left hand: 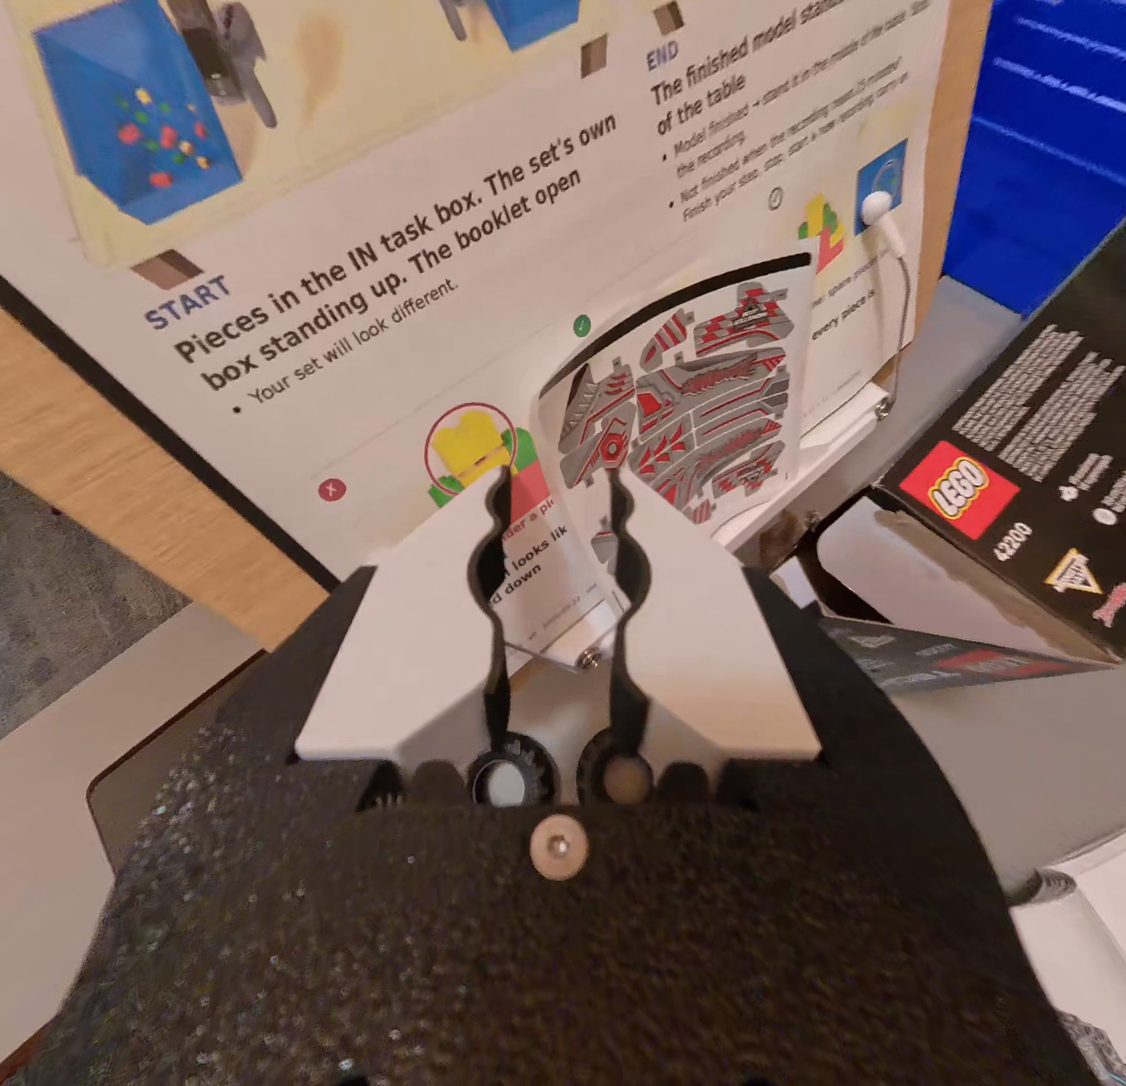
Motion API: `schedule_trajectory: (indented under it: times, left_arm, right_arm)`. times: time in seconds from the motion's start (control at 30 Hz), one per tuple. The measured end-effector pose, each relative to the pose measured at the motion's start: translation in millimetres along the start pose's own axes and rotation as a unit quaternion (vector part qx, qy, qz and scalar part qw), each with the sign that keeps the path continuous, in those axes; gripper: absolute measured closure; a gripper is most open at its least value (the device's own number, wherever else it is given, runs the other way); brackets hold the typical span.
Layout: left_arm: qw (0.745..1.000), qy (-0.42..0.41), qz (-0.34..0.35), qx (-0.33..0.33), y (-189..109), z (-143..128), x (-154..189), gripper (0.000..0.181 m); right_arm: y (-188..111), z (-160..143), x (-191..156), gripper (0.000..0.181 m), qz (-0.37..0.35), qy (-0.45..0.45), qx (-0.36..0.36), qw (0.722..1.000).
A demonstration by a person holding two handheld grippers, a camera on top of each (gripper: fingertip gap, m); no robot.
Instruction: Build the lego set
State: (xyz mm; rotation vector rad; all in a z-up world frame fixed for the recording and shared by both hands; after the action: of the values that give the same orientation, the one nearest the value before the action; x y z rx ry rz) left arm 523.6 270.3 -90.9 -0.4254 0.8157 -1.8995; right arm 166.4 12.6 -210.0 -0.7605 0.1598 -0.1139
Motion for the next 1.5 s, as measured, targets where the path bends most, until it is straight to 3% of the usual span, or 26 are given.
schedule_trajectory:
  times: [0.13, 0.33, 0.43, 0.53, 0.63, 0.73, 0.9, 1.03, 1.13, 1.2, 1.3, 1.4, 1.5]
  left_arm:
    - [1.0, -0.008, -0.007, -0.007, 3, -2, -1, 0.181]
    - [0.999, 0.005, -0.034, 0.026, -4, -3, 7, 0.181]
    - [0.996, -0.015, -0.052, 0.073, -27, 4, 8, 0.181]
    - [0.986, -0.046, -0.1, 0.125, -69, 13, 17, 0.181]
    - [0.97, -0.068, -0.181, 0.148, -121, 10, 47, 0.181]
    - [0.96, -0.031, -0.24, 0.139, -165, -13, 92, 0.181]
    - [0.926, 0.018, -0.361, 0.11, -210, -71, 185, 0.181]
    - [0.875, 0.006, -0.473, 0.102, -222, -114, 243, 0.181]
    - [0.83, 0.0, -0.548, 0.102, -229, -138, 273, 0.181]
    - [0.814, 0.009, -0.572, 0.098, -228, -151, 284, 0.181]
    - [0.803, 0.017, -0.589, 0.091, -224, -165, 293, 0.181]
    - [0.802, 0.02, -0.59, 0.085, -219, -172, 295, 0.181]
    - [0.8, 0.01, -0.593, 0.091, -216, -174, 292, 0.181]
  right_arm:
    - [4, -2, 4, 0.154, 0.001, 0.007, 0.0, 1.0]
    - [6, -1, 8, 0.154, -0.009, 0.009, 0.001, 1.0]
    - [4, -2, 12, 0.154, -0.023, 0.009, 0.0, 1.0]
    - [-1, 2, 21, 0.151, -0.045, 0.023, 0.017, 0.999]
    - [-11, 16, 38, 0.141, -0.092, 0.049, 0.066, 0.992]
    - [-24, 39, 47, 0.132, -0.115, 0.07, 0.147, 0.98]
    - [-37, 72, 47, 0.117, -0.062, 0.135, 0.27, 0.951]
    - [-36, 79, 31, 0.115, 0.036, 0.176, 0.312, 0.933]
    - [-35, 76, 18, 0.127, 0.078, 0.182, 0.314, 0.929]
    - [-34, 73, 10, 0.137, 0.097, 0.18, 0.311, 0.928]
    - [-41, 74, -15, 0.161, 0.169, 0.157, 0.329, 0.916]
    - [-48, 75, -20, 0.167, 0.186, 0.159, 0.347, 0.905]
    - [-43, 69, -23, 0.181, 0.176, 0.152, 0.325, 0.916]
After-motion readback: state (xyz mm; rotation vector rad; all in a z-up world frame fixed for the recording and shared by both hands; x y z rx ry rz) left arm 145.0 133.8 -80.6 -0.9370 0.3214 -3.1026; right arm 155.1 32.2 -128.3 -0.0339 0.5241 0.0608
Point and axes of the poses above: each gripper's, where its closed fingertips meet, y out along the fingers, z out of its top, x = y × z across the jaws, the point moved 1 cm from there along -y, back along the fingers, and after that the axes turned 11 degrees about -x, right-handed, at the moved point
